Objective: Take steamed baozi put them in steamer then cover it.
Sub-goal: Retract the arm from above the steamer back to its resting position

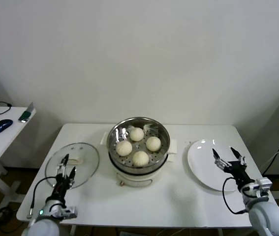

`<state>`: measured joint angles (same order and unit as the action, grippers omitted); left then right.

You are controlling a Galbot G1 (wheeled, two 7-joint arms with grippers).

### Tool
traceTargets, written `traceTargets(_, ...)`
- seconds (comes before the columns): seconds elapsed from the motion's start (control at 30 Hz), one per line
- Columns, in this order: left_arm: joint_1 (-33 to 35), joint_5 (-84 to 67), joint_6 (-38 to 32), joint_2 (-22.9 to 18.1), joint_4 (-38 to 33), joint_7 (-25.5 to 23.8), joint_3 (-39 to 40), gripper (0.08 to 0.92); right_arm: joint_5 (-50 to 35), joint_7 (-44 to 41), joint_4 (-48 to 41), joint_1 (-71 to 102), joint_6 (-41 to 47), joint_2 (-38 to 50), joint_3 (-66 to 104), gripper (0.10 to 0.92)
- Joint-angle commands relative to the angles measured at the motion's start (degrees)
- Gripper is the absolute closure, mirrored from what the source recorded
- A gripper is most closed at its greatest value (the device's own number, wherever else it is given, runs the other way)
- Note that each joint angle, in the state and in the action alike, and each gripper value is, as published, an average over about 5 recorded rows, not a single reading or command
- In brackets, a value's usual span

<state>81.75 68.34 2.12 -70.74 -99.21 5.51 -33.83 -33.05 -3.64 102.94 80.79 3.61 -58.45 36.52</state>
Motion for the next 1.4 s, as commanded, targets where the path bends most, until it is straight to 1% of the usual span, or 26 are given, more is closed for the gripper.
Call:
traceTargets(0.03, -14.08, 14.02, -3.21, 2.4, 20.15, 1.49, 1.11, 0.177, 4.2, 0.06, 0.11, 3.82, 0.55, -4.62, 2.68, 0.203)
traceTargets(0.2, -15.63, 15.09, -3.74, 2.4, 23.51, 1.92, 0.72, 0.177, 5.45, -0.41, -0.33, 3.54, 0.0, -5.47, 2.47, 0.203)
traceTargets(0.37, -17.45, 14.43, -4.14, 2.42, 25.27, 3.54, 0.97, 0.177, 6.43, -0.54, -0.88, 2.92, -0.38, -6.2, 2.1, 0.203)
traceTargets(0.7, -20.43, 11.5, -4.23, 1.92, 27.0, 4.49, 2.3, 0.177, 8.41, -1.22, -1.69, 2.66, -0.88, -7.27, 1.95, 0.203)
traceTargets(1.0, -21.55, 7.91, -4.4, 2.18, 27.75, 5.14, 3.5, 0.183, 9.58, -1.75, -2.56, 1.9, -1.26, -7.59, 1.73, 0.203)
traceTargets(1.1, -22.0, 7.47, -4.55, 2.14, 28.53, 5.06, 3.69, 0.236, 10.05, -1.89, -2.82, 1.58, -1.39, -7.92, 1.53, 0.203)
traceTargets(1.23, -22.12, 6.86, -4.83, 2.07, 29.49, 5.02, 3.76, 0.355, 10.42, -2.02, -3.07, 1.23, -1.54, -8.46, 1.5, 0.203)
traceTargets(1.4, -21.77, 5.56, -5.11, 2.16, 29.59, 5.22, 3.79, 0.476, 10.93, -2.24, -3.46, 0.96, -1.83, -9.11, 1.6, 0.203)
